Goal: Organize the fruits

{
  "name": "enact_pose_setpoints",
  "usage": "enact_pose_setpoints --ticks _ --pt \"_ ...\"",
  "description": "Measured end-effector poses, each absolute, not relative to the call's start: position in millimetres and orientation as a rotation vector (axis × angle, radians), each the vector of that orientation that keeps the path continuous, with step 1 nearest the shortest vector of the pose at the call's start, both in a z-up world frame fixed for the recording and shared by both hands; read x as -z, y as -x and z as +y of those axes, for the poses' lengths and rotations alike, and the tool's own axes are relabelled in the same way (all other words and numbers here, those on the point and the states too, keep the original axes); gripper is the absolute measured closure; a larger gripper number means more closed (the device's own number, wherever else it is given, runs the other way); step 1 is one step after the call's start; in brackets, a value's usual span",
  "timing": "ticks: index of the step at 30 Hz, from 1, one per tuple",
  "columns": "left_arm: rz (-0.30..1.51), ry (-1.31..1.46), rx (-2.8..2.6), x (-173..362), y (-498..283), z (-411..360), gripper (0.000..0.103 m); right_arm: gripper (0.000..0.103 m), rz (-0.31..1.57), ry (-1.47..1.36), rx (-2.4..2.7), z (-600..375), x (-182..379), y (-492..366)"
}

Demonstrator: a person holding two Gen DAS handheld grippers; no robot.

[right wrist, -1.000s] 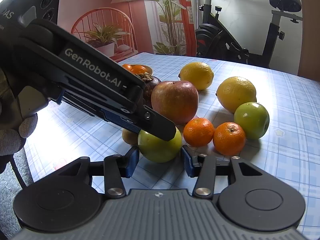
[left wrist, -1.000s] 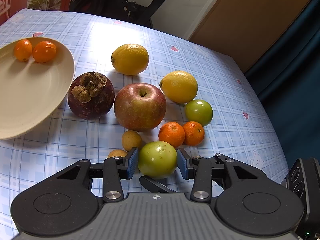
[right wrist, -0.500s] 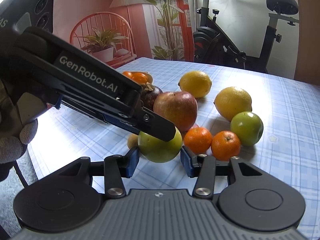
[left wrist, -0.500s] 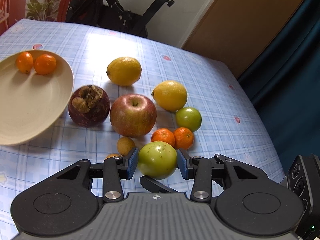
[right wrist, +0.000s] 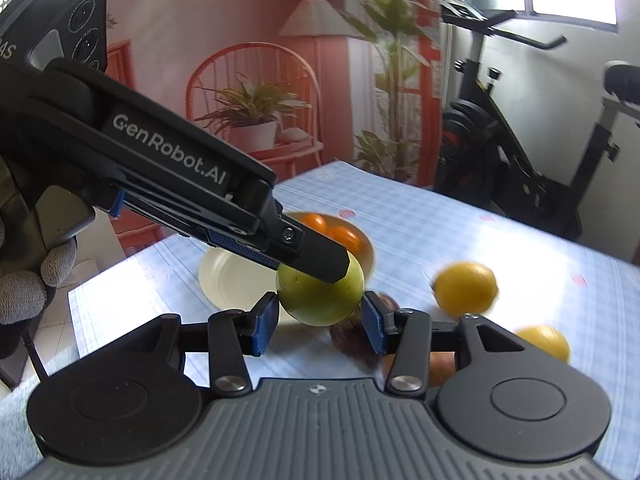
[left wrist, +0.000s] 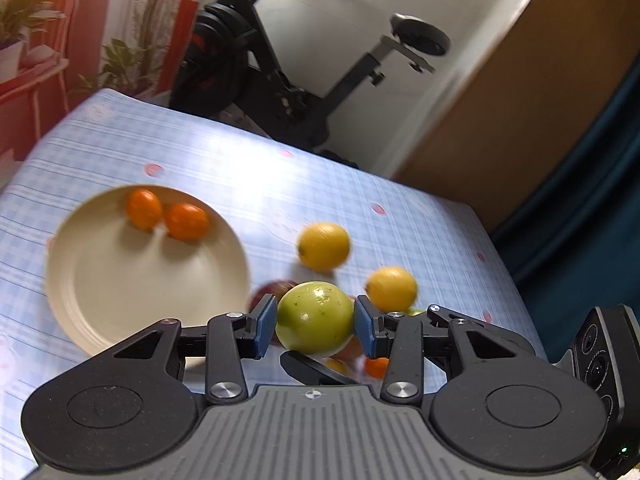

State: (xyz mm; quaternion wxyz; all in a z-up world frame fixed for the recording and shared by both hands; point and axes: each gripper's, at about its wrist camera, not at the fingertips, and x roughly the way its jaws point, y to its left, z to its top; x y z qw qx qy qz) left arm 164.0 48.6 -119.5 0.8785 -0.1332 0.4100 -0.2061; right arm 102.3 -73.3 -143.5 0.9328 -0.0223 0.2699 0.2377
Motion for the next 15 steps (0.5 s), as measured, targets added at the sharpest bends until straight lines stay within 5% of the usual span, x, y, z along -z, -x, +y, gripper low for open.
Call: enact_pose_setpoints --ticks 15 --pt "0.905 0.420 0.277 158.1 -248.8 156.0 0.059 0.055 0.670 0.136 -0.590 21.5 183.4 -231.0"
